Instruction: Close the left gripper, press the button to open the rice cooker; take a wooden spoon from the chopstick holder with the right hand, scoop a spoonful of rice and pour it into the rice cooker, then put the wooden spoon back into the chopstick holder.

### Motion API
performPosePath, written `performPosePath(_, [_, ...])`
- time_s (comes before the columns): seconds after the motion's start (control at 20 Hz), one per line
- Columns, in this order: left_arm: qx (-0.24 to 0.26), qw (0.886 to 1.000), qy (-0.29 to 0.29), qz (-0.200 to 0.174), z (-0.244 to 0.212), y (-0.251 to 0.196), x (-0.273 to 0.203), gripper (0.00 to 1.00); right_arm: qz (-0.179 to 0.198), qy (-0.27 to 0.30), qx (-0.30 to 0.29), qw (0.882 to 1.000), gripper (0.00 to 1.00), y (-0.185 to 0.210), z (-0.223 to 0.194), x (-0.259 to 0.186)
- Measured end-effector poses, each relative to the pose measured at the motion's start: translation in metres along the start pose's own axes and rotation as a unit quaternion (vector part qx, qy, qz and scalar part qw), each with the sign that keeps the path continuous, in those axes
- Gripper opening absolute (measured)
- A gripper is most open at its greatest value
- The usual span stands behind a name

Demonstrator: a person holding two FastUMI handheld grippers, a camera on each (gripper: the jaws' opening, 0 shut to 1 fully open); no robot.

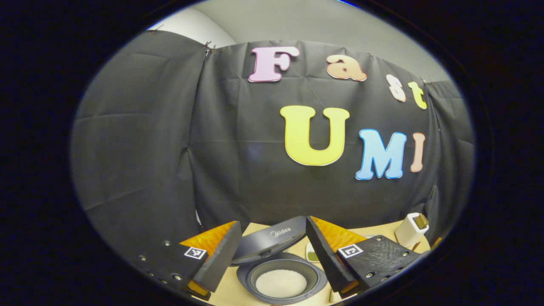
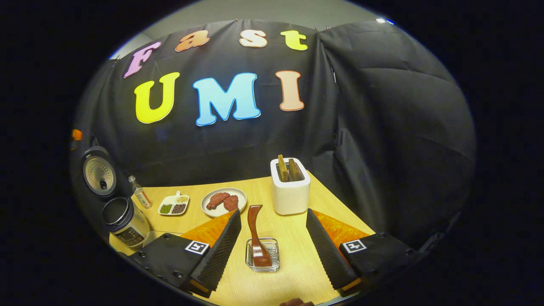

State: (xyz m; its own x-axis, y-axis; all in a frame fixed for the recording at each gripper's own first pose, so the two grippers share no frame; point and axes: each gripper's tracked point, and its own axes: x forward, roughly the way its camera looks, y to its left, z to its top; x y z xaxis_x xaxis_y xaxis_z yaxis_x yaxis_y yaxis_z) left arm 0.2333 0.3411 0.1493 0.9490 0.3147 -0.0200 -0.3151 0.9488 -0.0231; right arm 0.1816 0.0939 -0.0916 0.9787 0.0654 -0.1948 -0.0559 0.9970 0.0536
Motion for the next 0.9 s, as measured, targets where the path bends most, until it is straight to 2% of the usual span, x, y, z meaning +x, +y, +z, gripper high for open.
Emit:
performPosePath(0.2, [-0.017, 0.999, 0.031, -0.001, -0.003, 0.016, 0.051, 0.96, 0.001, 0.001, -0.012, 1.0, 0.98, 0.012, -0.003, -0.009])
performPosePath(0.45, [-0.106, 0.989, 0.1, -0.001, -0.047, 0.03, 0.099, 0.96, -0.002, 0.006, 0.002, 1.0, 0.98, 0.015, -0.012, -0.014])
performPosePath(0.65, [-0.164, 0.976, 0.146, -0.009, -0.079, 0.014, 0.105, 0.99, 0.002, 0.015, 0.015, 1.0, 0.98, 0.009, -0.021, -0.013])
performPosePath(0.9, [-0.161, 0.969, 0.185, -0.016, -0.103, -0.008, 0.079, 0.99, 0.017, 0.019, 0.022, 0.999, 0.98, 0.003, -0.025, -0.007])
